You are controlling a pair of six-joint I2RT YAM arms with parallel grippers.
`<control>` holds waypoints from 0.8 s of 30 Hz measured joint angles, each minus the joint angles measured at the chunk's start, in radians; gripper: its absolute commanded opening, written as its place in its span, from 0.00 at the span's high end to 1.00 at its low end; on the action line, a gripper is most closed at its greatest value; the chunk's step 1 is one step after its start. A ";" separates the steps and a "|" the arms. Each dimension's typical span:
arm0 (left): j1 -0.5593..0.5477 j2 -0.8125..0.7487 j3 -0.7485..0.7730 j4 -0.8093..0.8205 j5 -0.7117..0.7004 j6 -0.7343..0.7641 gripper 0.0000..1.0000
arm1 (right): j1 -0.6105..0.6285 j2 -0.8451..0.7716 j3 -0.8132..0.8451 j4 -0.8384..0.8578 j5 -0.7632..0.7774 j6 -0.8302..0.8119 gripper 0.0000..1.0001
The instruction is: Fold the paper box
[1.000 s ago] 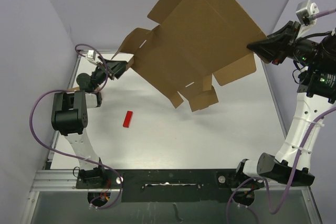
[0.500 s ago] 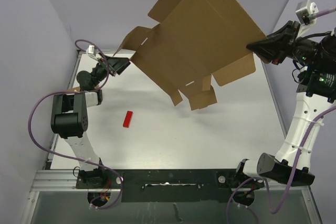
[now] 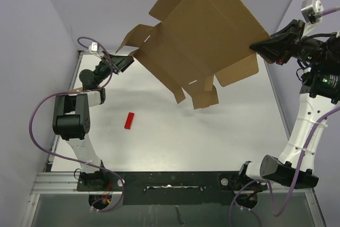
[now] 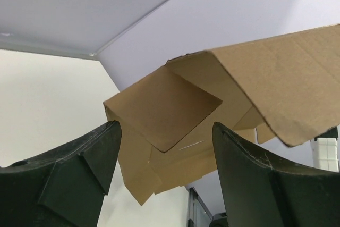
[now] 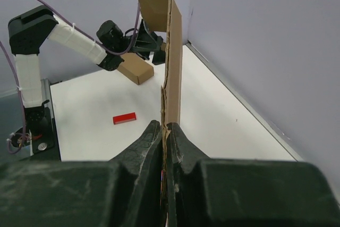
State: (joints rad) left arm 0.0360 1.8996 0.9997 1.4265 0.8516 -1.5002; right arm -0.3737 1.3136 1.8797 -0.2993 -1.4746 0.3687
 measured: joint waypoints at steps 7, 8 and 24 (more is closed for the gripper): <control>0.018 0.000 0.045 0.003 -0.010 0.015 0.30 | -0.017 0.000 -0.006 0.085 -0.018 0.073 1.00; 0.041 -0.001 0.036 0.004 -0.011 0.018 0.30 | -0.037 0.000 -0.006 0.101 -0.021 0.085 1.00; 0.120 -0.053 0.009 0.004 -0.089 0.030 0.36 | -0.058 0.000 -0.090 0.437 -0.062 0.360 1.00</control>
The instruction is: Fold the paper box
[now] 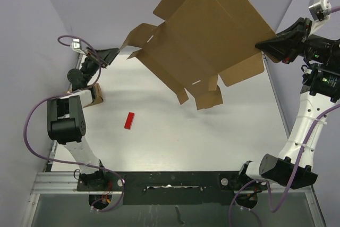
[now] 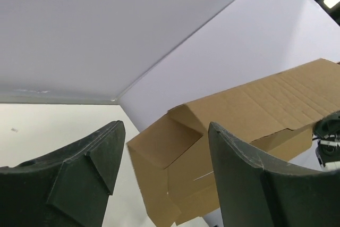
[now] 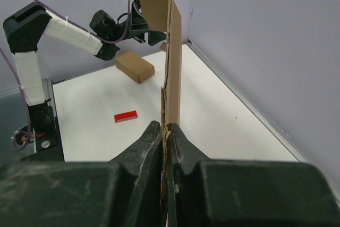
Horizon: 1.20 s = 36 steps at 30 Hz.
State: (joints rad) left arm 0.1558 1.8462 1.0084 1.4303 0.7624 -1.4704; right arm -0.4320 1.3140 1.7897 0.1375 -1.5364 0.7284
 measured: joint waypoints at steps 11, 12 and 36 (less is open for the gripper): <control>-0.056 0.077 0.087 0.008 0.001 0.016 0.39 | -0.007 0.000 0.000 0.131 -0.014 0.114 1.00; -0.056 0.085 0.086 0.007 0.001 0.016 0.39 | -0.007 0.000 0.000 0.140 -0.016 0.121 1.00; -0.079 0.120 0.105 0.010 0.136 -0.020 0.39 | -0.020 0.000 0.000 0.229 -0.022 0.193 1.00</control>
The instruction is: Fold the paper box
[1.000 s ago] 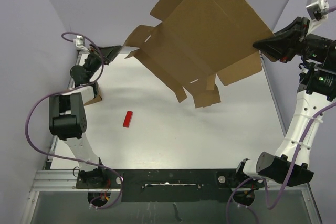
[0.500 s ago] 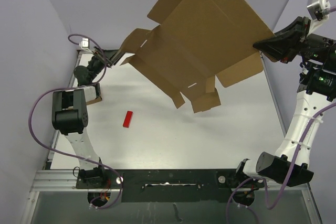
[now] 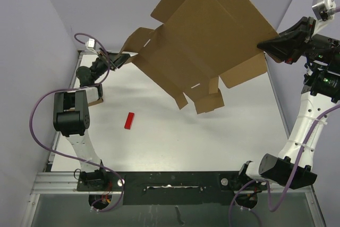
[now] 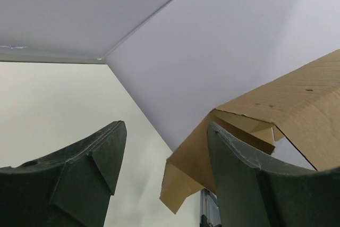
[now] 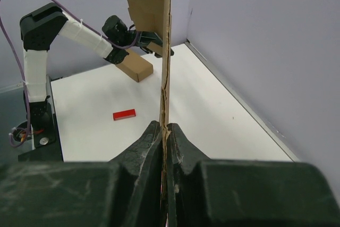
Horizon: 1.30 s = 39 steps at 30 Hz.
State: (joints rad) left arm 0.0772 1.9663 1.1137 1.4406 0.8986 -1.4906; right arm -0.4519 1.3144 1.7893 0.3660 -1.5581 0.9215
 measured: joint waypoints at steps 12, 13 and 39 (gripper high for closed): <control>-0.018 0.000 0.008 0.000 0.042 -0.002 0.38 | 0.000 0.000 -0.002 0.012 -0.001 0.010 1.00; -0.022 0.000 0.013 0.000 0.045 -0.001 0.38 | 0.000 0.000 -0.002 0.016 -0.001 0.012 1.00; -0.069 0.016 0.072 0.001 0.068 0.031 0.38 | 0.000 0.032 -0.002 0.149 -0.002 0.144 1.00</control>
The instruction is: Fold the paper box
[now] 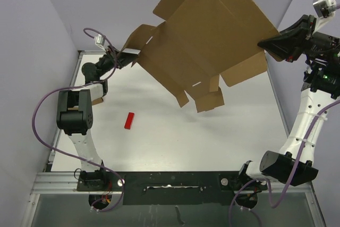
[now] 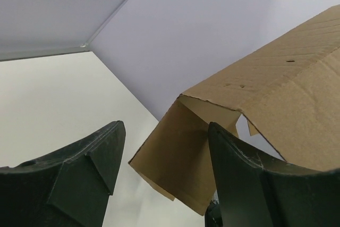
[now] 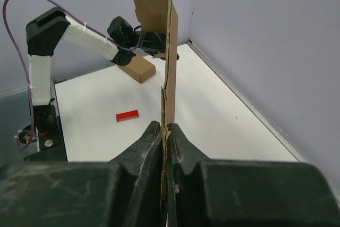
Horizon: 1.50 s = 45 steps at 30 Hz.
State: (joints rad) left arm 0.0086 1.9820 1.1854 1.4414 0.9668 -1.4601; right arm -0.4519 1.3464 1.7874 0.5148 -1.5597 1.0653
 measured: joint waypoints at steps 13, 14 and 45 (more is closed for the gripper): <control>-0.027 0.001 0.016 0.000 0.003 0.006 0.49 | 0.000 0.000 0.000 0.021 0.003 0.028 1.00; -0.027 0.002 0.016 0.000 0.003 0.006 0.51 | 0.000 0.000 0.000 0.022 0.003 0.029 1.00; -0.007 0.025 -0.014 0.004 -0.010 0.007 0.61 | 0.000 0.004 -0.024 0.026 0.004 0.019 1.00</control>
State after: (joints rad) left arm 0.0013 2.0068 1.1713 1.4456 0.9569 -1.4528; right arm -0.4519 1.3506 1.7630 0.5407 -1.5555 1.0843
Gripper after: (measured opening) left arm 0.311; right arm 0.042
